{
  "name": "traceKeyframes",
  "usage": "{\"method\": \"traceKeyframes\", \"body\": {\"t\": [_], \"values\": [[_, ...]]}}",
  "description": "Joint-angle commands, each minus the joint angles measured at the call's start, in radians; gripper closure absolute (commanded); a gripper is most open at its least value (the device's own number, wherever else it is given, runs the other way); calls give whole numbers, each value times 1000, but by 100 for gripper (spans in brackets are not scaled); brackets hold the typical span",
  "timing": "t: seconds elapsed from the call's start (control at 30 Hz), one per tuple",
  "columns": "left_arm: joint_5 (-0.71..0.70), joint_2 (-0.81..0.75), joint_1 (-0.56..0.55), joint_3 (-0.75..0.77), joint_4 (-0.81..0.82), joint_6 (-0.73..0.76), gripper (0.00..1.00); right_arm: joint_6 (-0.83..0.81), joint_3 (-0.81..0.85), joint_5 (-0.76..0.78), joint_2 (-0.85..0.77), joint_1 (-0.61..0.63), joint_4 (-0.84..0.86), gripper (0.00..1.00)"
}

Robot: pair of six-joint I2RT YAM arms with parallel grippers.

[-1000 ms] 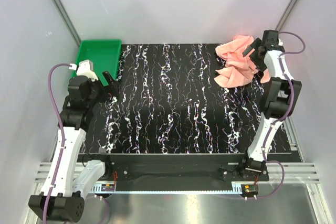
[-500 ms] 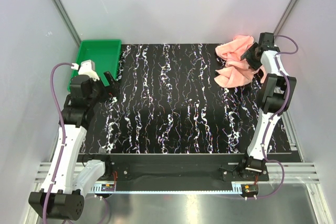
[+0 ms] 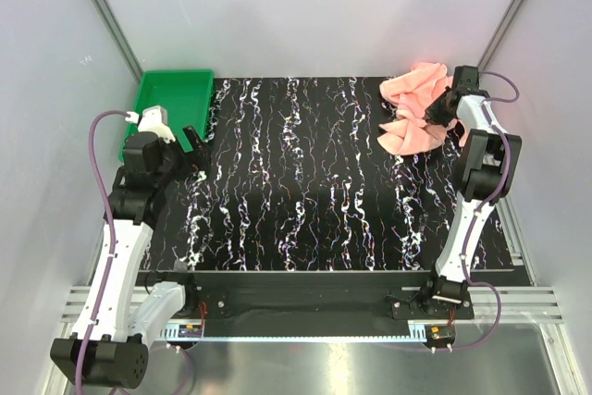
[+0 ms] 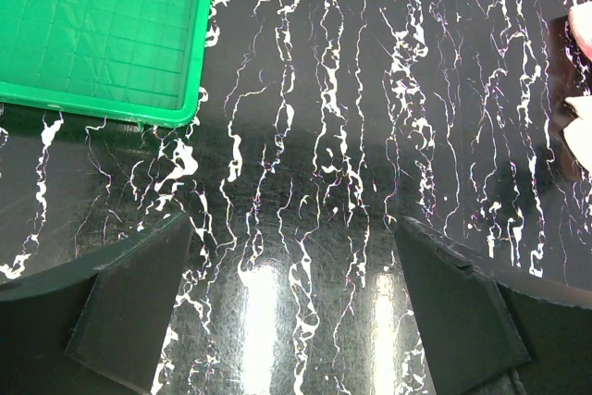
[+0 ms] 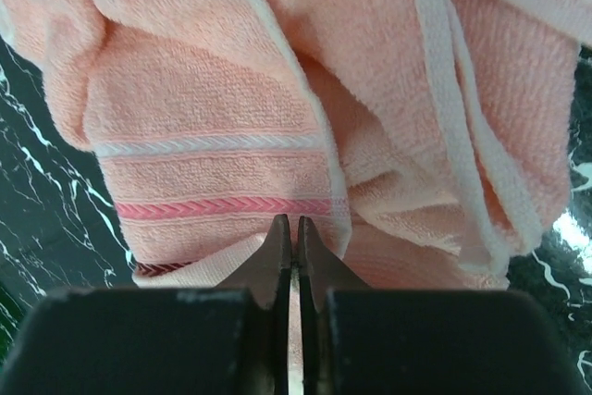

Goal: Roll the towels
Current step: Grab a towel with the right arm, then move the towel to the center of the board

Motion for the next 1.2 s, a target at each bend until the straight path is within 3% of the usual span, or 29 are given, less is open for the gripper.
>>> {"method": "traceKeyframes", "body": {"t": [0.0, 0.17, 0.23, 0.47, 0.6, 0.73, 0.9, 0.97, 1.07, 1.17], "values": [[14, -2, -3, 28, 17, 19, 1, 9, -25, -48, -132, 24, 48, 100], [12, -2, -3, 27, 17, 20, 1, -37, 52, -70, -219, 99, 10, 100], [11, 1, -3, 27, 17, 20, 1, -125, 167, -25, -256, 151, -65, 100], [5, 4, -3, 24, 17, 20, 1, -267, 622, -7, -374, 467, -234, 100], [-1, 2, -3, 24, 13, 22, 1, -306, 664, -15, -477, 625, -206, 100], [-12, 6, -3, 27, 10, 25, 1, -283, 442, 18, -624, 690, -153, 100], [-37, 7, -3, 31, 1, 28, 1, -125, -215, -35, -903, 771, 104, 100], [-44, 6, -3, 36, -2, 31, 1, -35, -527, -27, -966, 898, 218, 100], [-71, 6, -3, 36, -5, 33, 1, 48, -763, 75, -921, 1145, 360, 100], [-64, 16, -3, 42, -6, 31, 1, 93, -769, 209, -807, 1420, 331, 100]]}}
